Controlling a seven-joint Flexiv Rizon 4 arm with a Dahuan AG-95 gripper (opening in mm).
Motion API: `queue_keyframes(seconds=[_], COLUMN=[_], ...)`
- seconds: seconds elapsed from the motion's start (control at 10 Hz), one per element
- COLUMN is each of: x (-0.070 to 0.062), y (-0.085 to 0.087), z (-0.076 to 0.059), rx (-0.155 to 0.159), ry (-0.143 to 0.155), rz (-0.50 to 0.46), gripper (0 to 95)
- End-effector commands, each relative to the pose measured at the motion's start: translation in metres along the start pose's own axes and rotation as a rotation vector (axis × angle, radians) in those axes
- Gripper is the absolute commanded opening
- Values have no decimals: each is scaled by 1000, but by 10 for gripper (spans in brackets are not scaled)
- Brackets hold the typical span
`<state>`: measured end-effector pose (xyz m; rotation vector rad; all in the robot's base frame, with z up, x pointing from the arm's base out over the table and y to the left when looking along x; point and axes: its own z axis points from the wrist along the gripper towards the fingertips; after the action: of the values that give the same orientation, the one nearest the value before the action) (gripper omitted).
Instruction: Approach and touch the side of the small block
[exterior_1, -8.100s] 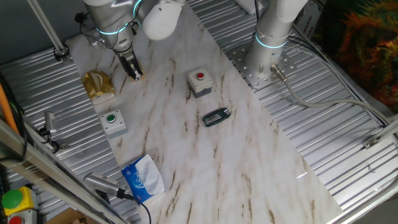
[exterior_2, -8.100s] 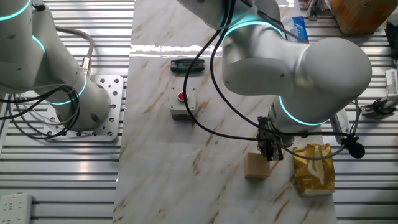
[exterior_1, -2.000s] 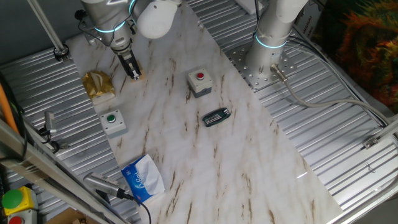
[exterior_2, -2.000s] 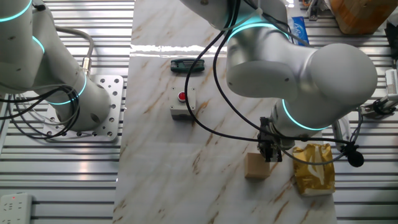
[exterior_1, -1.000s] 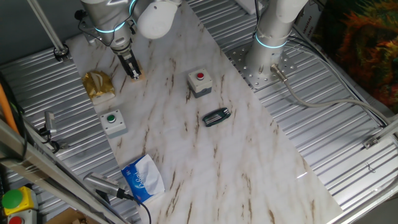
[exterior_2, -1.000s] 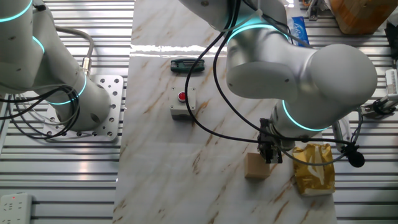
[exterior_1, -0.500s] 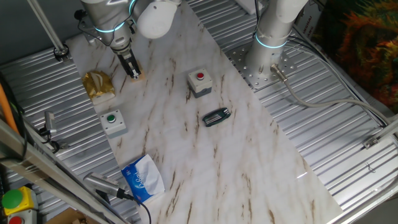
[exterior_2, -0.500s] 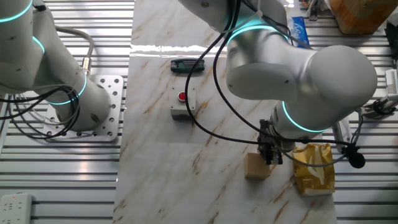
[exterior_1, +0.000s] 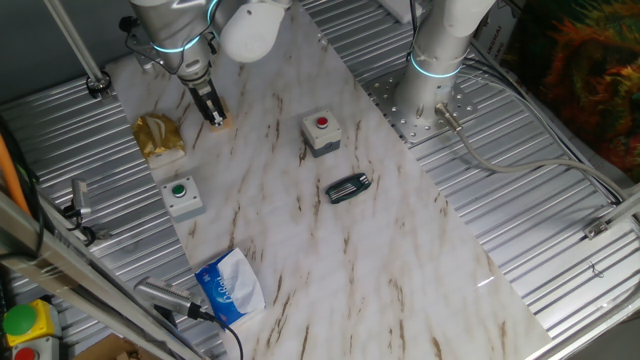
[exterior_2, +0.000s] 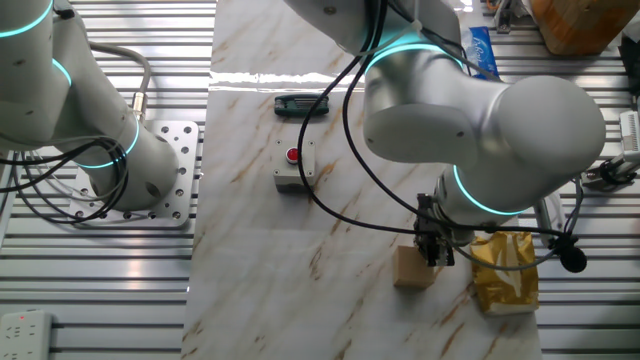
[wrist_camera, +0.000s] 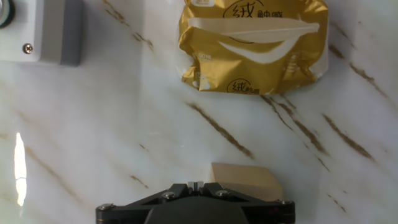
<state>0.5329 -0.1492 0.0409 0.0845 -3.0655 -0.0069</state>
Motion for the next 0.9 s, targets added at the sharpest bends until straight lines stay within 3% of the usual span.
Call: queue_keyframes(seconds=[0.1,0.9], x=[0,0], y=[0,5], z=[0,-4], rx=[1,-3], ry=[-1,0], rz=[-2,7], gripper=[0,0])
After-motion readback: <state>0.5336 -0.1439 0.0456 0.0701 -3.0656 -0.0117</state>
